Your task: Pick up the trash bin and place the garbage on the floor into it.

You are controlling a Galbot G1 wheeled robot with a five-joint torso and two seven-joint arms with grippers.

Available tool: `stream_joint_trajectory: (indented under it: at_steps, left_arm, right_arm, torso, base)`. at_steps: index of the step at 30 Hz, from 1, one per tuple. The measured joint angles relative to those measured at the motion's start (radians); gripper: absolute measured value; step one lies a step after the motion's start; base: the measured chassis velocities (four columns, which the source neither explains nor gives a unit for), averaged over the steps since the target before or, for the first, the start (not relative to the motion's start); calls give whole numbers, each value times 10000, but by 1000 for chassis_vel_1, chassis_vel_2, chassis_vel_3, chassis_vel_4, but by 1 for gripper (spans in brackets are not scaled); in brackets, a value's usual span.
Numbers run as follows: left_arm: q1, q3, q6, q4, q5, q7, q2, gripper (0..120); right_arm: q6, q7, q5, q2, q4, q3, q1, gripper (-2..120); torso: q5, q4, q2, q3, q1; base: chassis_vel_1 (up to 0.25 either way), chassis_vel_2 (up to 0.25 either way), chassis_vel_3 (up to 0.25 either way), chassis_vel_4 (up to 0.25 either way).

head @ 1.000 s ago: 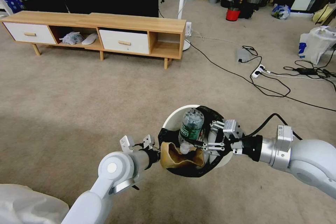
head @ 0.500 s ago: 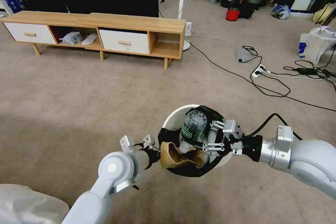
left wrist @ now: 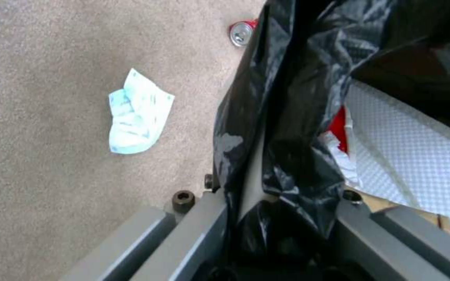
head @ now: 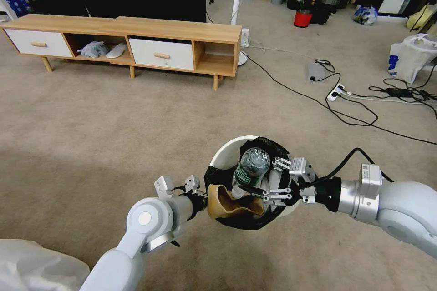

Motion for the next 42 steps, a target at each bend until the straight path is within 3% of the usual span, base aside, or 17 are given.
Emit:
stream_joint_trajectory:
  at_steps: [10,42]
  left_arm:
    - [17,-18,0,44,16,43,-14,0]
    - [450,-237,49,-13,317,111,-285,0]
  right_arm:
    - [-7,6,302,-113,97,181,-28,99]
    - [173,294,955,-222,548,952,135,100]
  torso:
    - [0,1,0,0,0]
    - [0,0,1,0,0]
  base:
    - [0,0,0,0]
    - [0,0,0,0]
